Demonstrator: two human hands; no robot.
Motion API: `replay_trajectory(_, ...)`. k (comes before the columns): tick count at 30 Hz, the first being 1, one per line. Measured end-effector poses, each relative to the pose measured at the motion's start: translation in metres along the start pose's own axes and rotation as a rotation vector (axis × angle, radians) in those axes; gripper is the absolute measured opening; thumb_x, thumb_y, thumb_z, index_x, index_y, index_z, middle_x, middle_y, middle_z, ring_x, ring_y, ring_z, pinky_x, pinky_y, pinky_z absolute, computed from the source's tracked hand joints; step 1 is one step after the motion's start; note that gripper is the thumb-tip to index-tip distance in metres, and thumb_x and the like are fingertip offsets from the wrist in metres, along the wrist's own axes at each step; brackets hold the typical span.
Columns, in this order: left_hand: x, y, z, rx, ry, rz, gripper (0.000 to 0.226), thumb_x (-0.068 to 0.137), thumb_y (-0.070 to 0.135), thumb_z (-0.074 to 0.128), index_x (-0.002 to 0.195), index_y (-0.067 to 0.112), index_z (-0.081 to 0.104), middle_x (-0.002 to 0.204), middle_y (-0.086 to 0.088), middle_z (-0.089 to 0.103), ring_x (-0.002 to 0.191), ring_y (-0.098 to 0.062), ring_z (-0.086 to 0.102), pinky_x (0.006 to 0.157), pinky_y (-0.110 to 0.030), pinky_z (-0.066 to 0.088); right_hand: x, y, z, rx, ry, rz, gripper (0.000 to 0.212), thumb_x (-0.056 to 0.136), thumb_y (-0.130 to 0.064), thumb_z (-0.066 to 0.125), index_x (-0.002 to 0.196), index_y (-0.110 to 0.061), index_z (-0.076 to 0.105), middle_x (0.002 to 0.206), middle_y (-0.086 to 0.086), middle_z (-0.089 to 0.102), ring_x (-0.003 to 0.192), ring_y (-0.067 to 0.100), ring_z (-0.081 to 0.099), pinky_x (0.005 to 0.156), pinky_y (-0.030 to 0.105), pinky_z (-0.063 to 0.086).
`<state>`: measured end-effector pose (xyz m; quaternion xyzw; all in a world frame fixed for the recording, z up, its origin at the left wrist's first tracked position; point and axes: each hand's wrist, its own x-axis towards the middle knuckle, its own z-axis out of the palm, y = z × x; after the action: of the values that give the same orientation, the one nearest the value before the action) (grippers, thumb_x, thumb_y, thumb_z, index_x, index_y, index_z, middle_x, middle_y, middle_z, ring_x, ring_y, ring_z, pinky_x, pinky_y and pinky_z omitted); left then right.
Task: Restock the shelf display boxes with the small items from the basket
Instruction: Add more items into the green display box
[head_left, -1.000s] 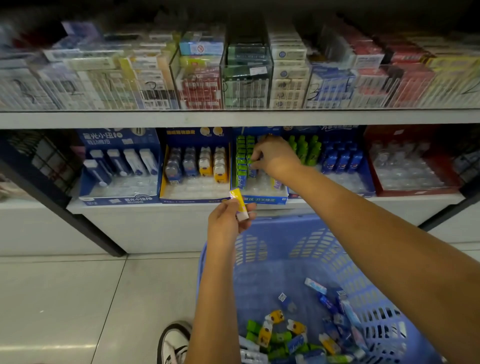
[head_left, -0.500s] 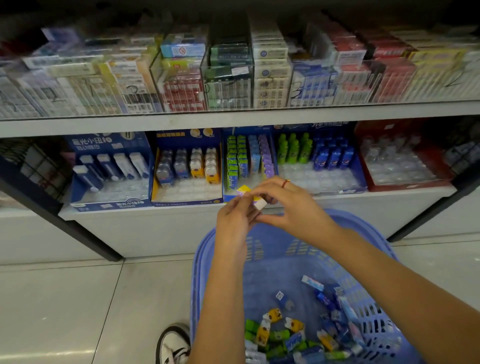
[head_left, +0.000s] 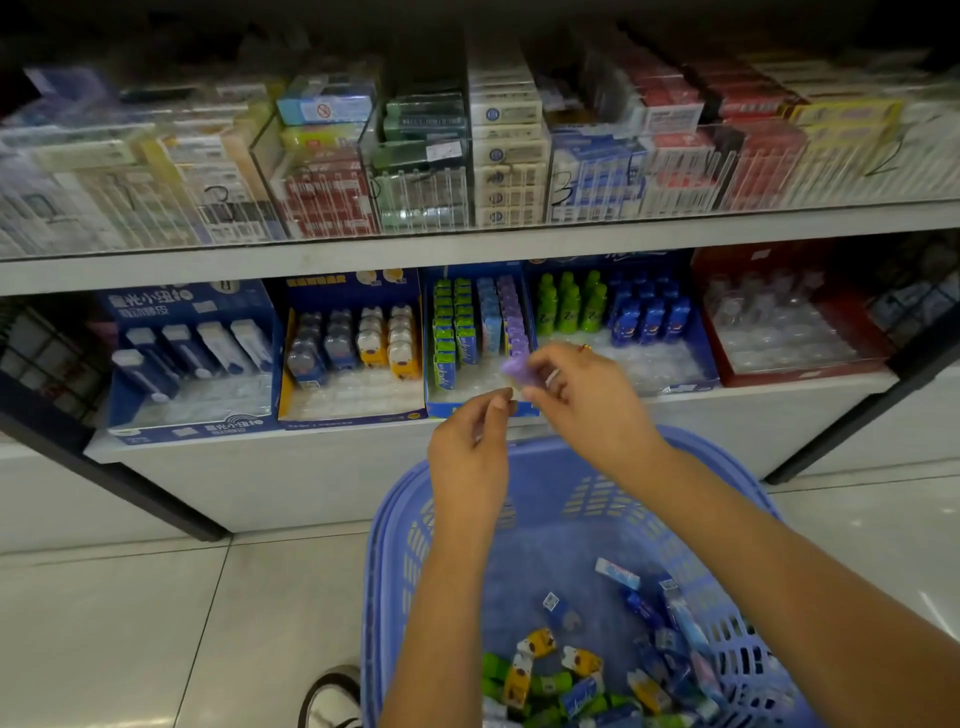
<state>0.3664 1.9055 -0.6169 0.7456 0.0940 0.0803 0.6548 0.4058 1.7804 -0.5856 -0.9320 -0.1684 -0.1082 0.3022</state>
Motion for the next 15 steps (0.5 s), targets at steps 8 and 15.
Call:
replay_trajectory(8,0.002,-0.023,0.001,0.596,-0.093,0.164,0.05,0.096,0.016,0.051,0.144,0.013,0.037,0.153,-0.002,0.029,0.145,-0.014,0.015,0.11,-0.015,0.013,0.025,0.016,-0.003,0.016,-0.028,0.037,0.031,0.094,-0.024,0.055,0.121,-0.01,0.056,0.103,0.011,0.064,0.089,0.022,0.062,0.075,0.024,0.046)
replay_trajectory(15,0.008,-0.021,0.0,0.598,-0.066,0.178,0.045,0.094,0.015,0.053,0.139,0.012,0.045,0.143,0.0,0.039,0.136,-0.014,0.031,0.109,-0.018,0.025,0.024,0.019,0.003,0.033,-0.035,-0.032,0.018,0.088,-0.014,0.065,0.104,-0.01,0.058,0.091,0.005,0.067,0.079,0.013,0.062,0.077,0.032,0.055)
